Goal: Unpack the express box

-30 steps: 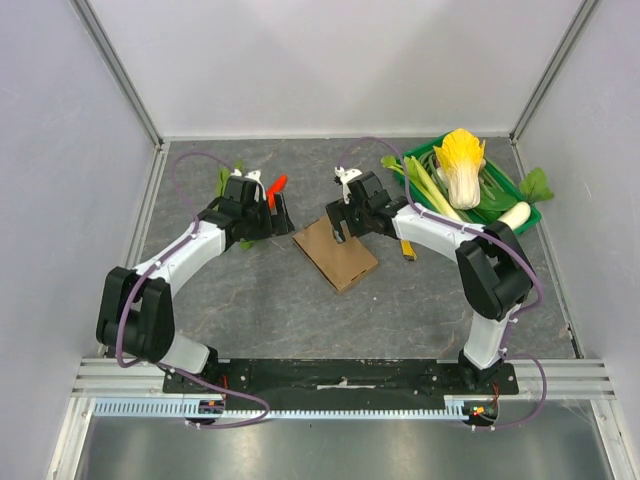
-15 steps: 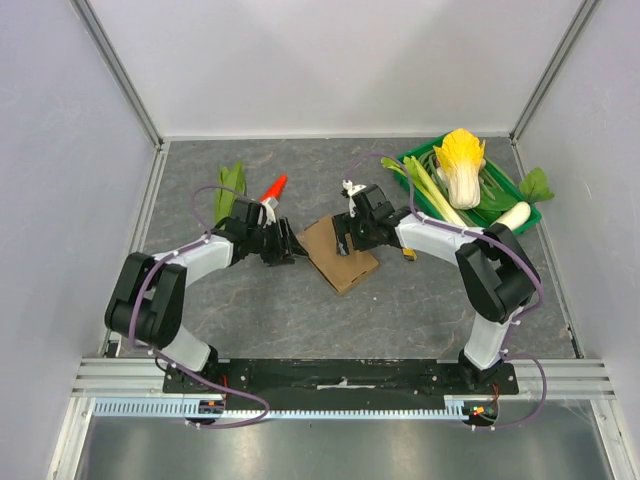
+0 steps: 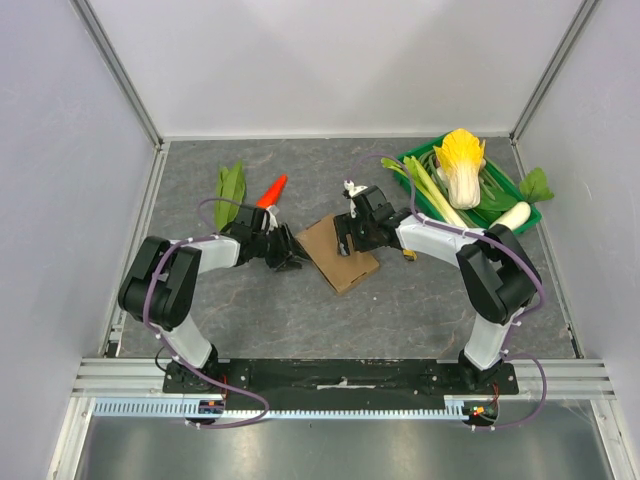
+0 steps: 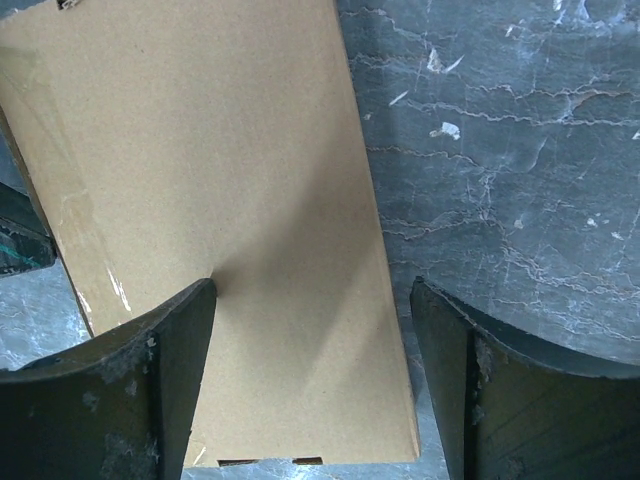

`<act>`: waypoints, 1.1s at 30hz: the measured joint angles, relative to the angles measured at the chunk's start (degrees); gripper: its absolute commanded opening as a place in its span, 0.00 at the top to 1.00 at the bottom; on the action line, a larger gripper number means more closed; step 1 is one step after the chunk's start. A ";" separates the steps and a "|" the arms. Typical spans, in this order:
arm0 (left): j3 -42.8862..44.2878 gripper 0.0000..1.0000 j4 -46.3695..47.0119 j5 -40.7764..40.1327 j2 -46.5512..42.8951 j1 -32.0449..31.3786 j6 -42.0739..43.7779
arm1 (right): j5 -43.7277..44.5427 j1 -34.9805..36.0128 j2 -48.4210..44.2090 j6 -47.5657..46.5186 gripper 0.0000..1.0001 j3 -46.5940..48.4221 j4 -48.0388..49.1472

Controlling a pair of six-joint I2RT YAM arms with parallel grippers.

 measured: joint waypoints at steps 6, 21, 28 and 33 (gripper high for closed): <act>-1.18 0.49 3.10 0.39 0.24 0.07 -1.81 | 0.55 0.02 -0.11 0.26 0.16 -0.17 0.02; -2.91 0.57 7.80 1.18 0.35 0.15 -3.63 | 1.18 0.17 -0.35 1.75 0.18 -0.46 0.02; -3.78 0.57 9.29 1.44 0.37 0.15 -4.31 | 1.36 0.28 -0.35 2.21 0.19 -0.59 0.09; -3.23 0.64 8.63 1.88 1.20 0.26 -5.14 | 1.53 0.28 -0.35 2.56 0.20 -0.79 0.26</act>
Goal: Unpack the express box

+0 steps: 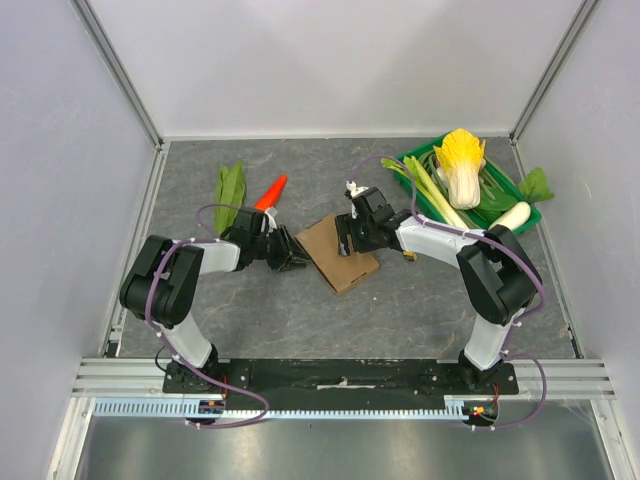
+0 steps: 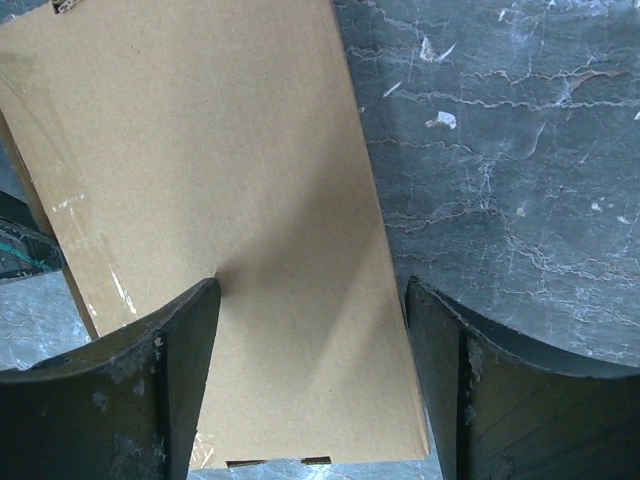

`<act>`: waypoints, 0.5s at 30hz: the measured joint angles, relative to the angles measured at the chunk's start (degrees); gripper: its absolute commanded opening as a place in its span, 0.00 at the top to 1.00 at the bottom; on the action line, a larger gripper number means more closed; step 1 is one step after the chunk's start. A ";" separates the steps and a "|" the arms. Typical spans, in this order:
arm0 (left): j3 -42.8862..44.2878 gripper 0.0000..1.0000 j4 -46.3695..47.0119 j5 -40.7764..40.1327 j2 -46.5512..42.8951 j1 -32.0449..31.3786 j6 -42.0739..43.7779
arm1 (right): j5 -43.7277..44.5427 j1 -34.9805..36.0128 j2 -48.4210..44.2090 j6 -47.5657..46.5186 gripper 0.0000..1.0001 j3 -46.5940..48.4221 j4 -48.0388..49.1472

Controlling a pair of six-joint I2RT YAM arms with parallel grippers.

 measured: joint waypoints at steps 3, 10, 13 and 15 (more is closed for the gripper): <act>0.72 0.68 -1.73 -0.11 0.00 0.00 -0.04 | 0.15 0.09 -0.02 0.24 0.20 -0.02 0.02; 1.07 0.72 -8.04 -3.26 -0.50 0.04 0.04 | 0.92 0.22 -0.11 0.72 0.21 -0.04 -0.04; 1.33 0.73 -9.66 -4.04 -0.70 0.07 0.02 | 1.07 0.31 -0.11 0.81 0.22 -0.04 -0.07; 1.73 0.73 -10.47 -4.28 -0.70 0.07 0.04 | 1.14 0.35 -0.11 0.92 0.21 -0.04 -0.07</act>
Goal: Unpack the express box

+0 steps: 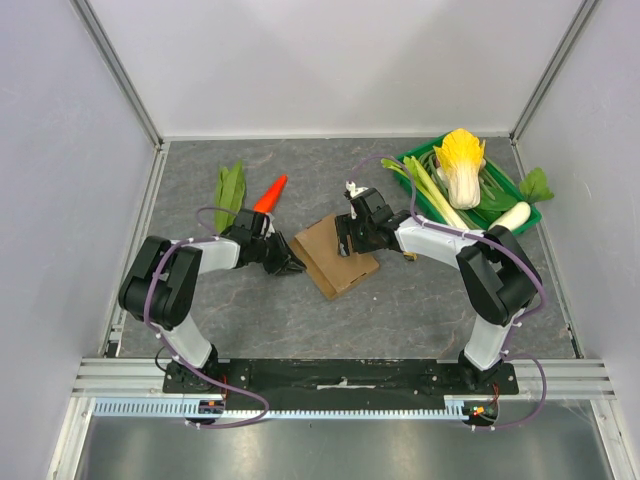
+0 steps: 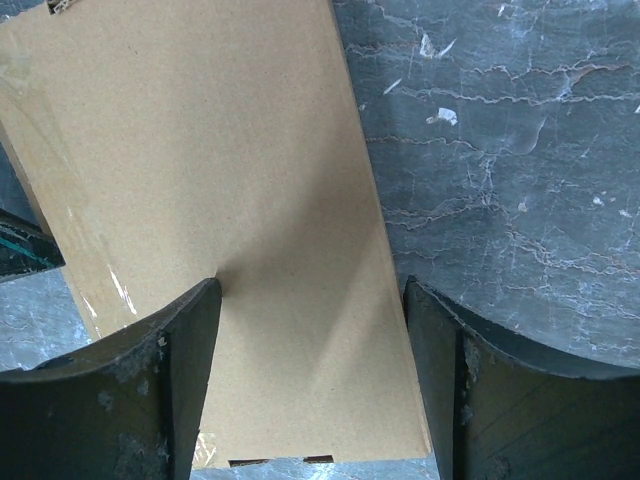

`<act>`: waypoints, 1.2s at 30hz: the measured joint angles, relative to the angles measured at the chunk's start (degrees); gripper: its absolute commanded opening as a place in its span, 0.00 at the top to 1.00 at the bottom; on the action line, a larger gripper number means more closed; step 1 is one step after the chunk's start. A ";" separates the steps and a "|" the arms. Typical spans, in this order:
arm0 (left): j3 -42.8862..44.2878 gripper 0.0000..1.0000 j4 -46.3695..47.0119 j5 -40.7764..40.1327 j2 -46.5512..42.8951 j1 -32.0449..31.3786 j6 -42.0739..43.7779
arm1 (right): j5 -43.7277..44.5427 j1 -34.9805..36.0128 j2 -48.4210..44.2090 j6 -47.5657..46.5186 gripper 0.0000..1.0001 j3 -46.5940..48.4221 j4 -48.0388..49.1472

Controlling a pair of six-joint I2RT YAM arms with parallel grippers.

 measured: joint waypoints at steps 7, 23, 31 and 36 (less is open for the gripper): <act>1.01 0.63 -0.52 1.46 0.81 0.04 -0.39 | 0.00 0.00 0.00 0.04 0.22 0.00 -0.02; 4.46 0.98 1.55 5.88 6.56 0.04 -4.98 | 1.25 0.09 -0.66 -0.52 0.11 0.24 -1.14; 9.49 0.98 -11.67 1.33 1.99 0.00 2.45 | 6.16 0.02 -7.63 -6.16 0.02 4.20 -5.53; 15.17 0.98 -19.08 0.50 -0.74 0.00 6.91 | 4.63 1.27 -11.39 -10.10 0.02 9.16 -5.03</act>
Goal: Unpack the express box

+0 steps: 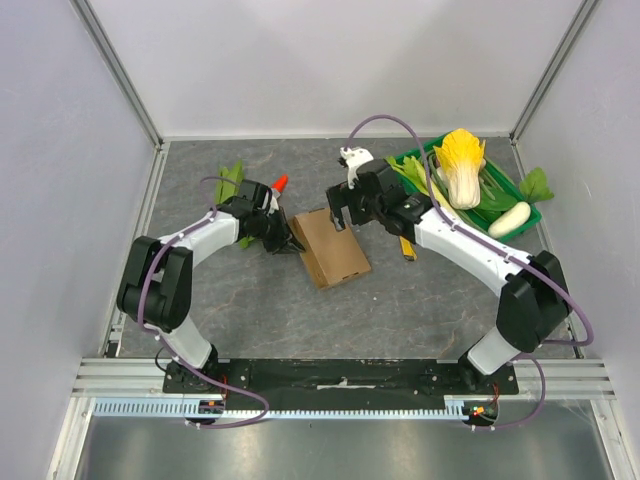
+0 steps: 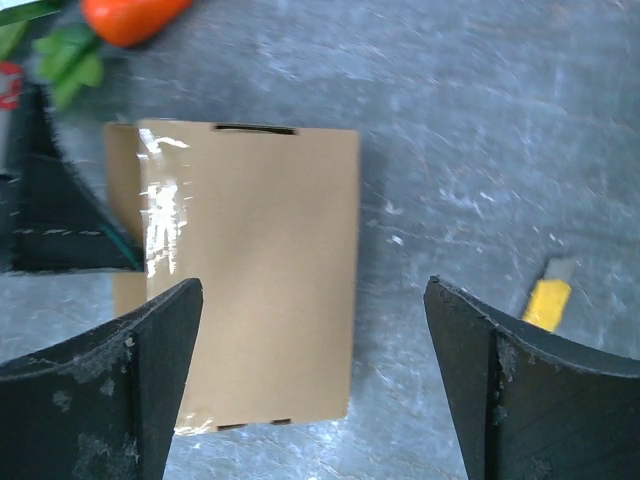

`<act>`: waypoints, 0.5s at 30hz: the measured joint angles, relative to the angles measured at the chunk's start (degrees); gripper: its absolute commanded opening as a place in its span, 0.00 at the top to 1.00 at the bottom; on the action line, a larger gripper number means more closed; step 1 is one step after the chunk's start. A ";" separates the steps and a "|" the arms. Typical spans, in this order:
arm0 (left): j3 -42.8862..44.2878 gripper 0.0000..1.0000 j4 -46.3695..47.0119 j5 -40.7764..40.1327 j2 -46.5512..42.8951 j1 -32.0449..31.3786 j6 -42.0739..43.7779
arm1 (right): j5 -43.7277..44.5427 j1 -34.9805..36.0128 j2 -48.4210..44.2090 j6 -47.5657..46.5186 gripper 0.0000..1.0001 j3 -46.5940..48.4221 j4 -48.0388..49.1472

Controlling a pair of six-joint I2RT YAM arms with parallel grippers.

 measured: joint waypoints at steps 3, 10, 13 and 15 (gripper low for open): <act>2.71 0.98 -3.17 0.11 -0.48 0.00 1.53 | -1.64 2.62 -0.04 -1.97 0.02 0.92 0.94; 6.47 0.98 -8.50 0.92 -0.96 0.00 3.19 | -4.92 9.29 3.17 -4.13 0.02 0.92 1.05; 7.78 0.98 -10.43 1.36 -1.25 0.11 4.09 | -5.03 9.62 4.35 -3.91 0.06 0.87 1.07; 8.96 0.98 -11.91 1.92 -1.25 0.33 5.40 | -4.28 9.46 4.83 -3.37 0.08 0.87 1.09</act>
